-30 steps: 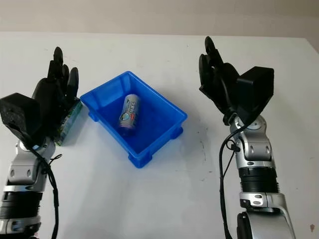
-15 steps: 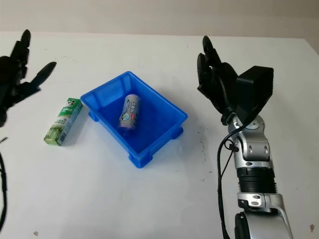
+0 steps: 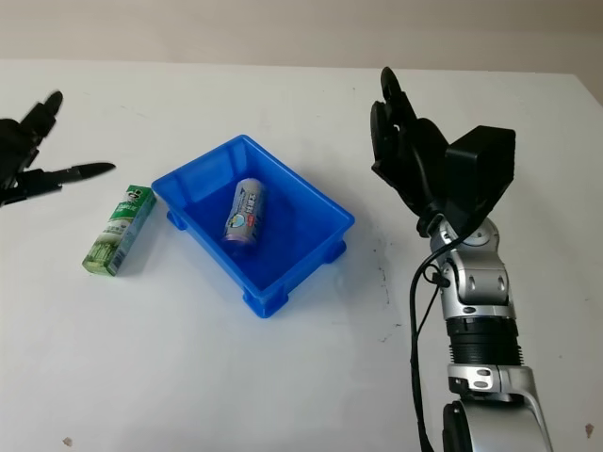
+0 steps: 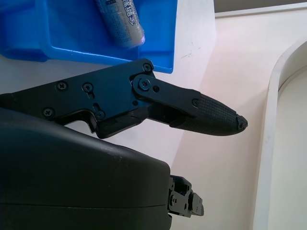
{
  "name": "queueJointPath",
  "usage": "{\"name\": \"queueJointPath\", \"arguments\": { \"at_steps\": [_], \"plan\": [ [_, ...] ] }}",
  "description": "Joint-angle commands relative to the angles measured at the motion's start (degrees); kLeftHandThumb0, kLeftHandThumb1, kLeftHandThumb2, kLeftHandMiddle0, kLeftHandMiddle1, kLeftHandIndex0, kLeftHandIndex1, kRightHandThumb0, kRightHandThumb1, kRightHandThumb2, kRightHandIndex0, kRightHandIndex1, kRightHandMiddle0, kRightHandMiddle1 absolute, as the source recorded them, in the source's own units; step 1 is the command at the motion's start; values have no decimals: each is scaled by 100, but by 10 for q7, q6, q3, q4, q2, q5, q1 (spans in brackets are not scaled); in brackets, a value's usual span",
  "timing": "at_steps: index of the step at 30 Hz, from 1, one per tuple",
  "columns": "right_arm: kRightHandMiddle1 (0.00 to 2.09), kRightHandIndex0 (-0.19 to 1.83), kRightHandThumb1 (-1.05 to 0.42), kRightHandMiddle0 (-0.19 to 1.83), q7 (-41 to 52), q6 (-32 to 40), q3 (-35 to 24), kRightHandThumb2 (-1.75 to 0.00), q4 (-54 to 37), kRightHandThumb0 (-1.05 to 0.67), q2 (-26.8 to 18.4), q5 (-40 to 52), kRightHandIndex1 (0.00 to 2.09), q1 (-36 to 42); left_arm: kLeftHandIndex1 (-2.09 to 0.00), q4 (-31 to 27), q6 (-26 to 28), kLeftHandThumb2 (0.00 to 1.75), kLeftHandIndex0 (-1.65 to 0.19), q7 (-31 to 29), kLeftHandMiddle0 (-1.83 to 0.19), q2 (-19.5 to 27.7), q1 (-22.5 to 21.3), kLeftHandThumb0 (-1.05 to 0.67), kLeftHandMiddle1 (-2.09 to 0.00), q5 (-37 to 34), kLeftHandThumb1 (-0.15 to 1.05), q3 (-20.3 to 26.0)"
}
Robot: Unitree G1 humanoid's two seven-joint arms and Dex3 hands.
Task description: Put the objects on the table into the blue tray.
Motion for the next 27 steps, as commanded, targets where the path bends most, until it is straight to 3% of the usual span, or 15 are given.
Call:
{"name": "queueJointPath", "arguments": {
  "at_steps": [1, 2, 3, 4, 7, 9, 10, 13, 16, 17, 18, 20, 21, 23, 27],
  "plan": [
    [0, -19, -105, -19, -1, -2, -7, -72, -1, -72, -3, 1, 0, 3, -2, -9, 9, 10, 19, -7, 5, 16, -11, -85, -11, 20, 105, -22],
    [0, -19, -105, -19, -2, -1, -7, -72, -2, -71, -2, 1, 0, 3, -3, -9, 12, 15, 19, -9, 11, 17, -12, -86, -69, 28, 105, -29],
    [0, -19, -105, -19, -2, 0, -7, -73, -4, -71, -2, 2, 0, 4, -3, -9, 16, 16, 19, -11, 15, 17, -12, -88, -102, 38, 105, -37],
    [0, -19, -105, -19, -4, 4, -7, -73, -6, -70, -1, 2, 0, 4, -4, -9, 19, 17, 18, -11, 17, 16, -13, -89, -110, 48, 105, -45],
    [0, -19, -105, -19, -9, 8, -8, -73, -8, -69, 1, 3, 0, 4, -5, -8, 27, 20, 16, -15, 12, 9, -14, -88, -63, 62, 105, -55],
    [0, -19, -105, -19, -9, 8, -8, -72, -8, -68, -1, 4, 0, 5, -5, -17, 48, 22, 17, -21, 10, 4, -14, -84, -69, 68, 105, -62],
    [0, -19, -105, -19, -8, 7, -8, -72, -8, -68, -1, 4, 0, 4, -4, -19, 54, 22, 16, -23, 15, 3, -15, -83, -147, 71, 105, -64],
    [0, -19, -105, -19, -7, 6, -8, -72, -8, -68, -3, 3, 0, 5, -4, -28, 73, 23, 14, -28, 12, 0, -11, -80, -202, 73, 105, -67],
    [0, -19, -105, -19, -8, 8, -10, -71, -10, -69, -4, 4, 0, 6, -6, -34, 77, 25, 12, -35, 10, 8, -3, -78, -208, 81, 105, -76],
    [0, -19, -105, -19, -8, 9, -10, -71, -12, -69, -5, 3, 0, 6, -7, -34, 76, 31, 8, -38, 11, 11, -1, -78, -127, 83, 105, -78],
    [0, -19, -105, -19, -9, 10, -10, -70, -13, -69, -5, 3, 0, 7, -6, -38, 81, 32, 8, -39, 8, 13, 3, -78, -93, 89, 105, -81],
    [0, -19, -105, -19, -10, 11, -11, -70, -16, -69, -4, 3, 0, 8, -7, -51, 80, 35, 4, -41, 9, 23, 17, -80, -80, 108, 105, -91],
    [0, -19, -105, -19, -10, 10, -11, -71, -15, -68, -4, 3, 0, 8, -8, -57, 64, 40, -1, -38, 15, 32, 28, -82, -142, 123, 105, -98],
    [0, -19, -105, -19, -9, 10, -12, -71, -15, -67, -4, 4, 0, 7, -11, -65, 26, 45, -11, -31, 16, 49, 49, -84, -194, 149, 105, -108],
    [0, -19, -105, -19, -7, 8, -12, -71, -14, -67, -2, 4, 0, 5, -8, -76, 21, 50, -7, -38, 12, 56, 67, -88, -208, 192, 105, -122]
  ]
}}
